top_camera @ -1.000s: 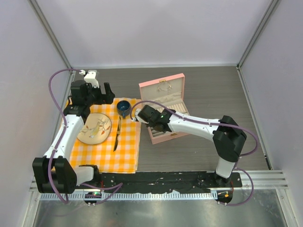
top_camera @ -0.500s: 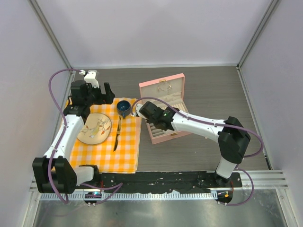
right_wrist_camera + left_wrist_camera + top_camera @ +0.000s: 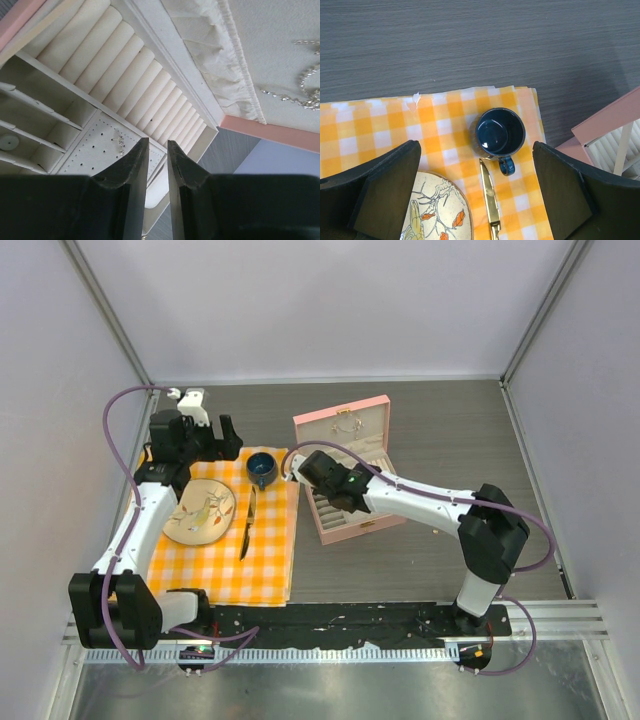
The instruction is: Organize the mixed jewelry
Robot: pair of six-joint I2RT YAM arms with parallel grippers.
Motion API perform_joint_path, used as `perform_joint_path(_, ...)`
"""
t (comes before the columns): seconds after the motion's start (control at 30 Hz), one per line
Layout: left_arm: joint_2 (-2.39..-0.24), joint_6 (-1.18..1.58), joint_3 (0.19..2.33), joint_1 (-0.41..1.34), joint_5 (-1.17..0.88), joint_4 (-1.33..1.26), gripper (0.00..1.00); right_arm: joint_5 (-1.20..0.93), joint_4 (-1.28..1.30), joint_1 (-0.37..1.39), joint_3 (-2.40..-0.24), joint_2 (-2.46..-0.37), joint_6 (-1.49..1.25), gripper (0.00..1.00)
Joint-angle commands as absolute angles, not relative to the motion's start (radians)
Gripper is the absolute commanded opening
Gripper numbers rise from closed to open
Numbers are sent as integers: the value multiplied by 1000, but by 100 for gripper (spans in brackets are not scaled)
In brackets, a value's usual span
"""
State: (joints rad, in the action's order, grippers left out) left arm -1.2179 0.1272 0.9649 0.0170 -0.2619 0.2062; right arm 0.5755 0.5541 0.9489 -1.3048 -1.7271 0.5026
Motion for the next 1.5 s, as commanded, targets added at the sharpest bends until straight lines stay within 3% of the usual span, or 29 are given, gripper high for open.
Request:
perform_joint_path(0.0, -1192, 126, 963, 6, -268, 160, 100, 571, 519, 950, -1292, -1735, 505, 27)
perform_joint_path(1.47, -1187, 129, 963, 3, -273, 161, 100, 580, 552, 950, -1232, -1645, 483, 27)
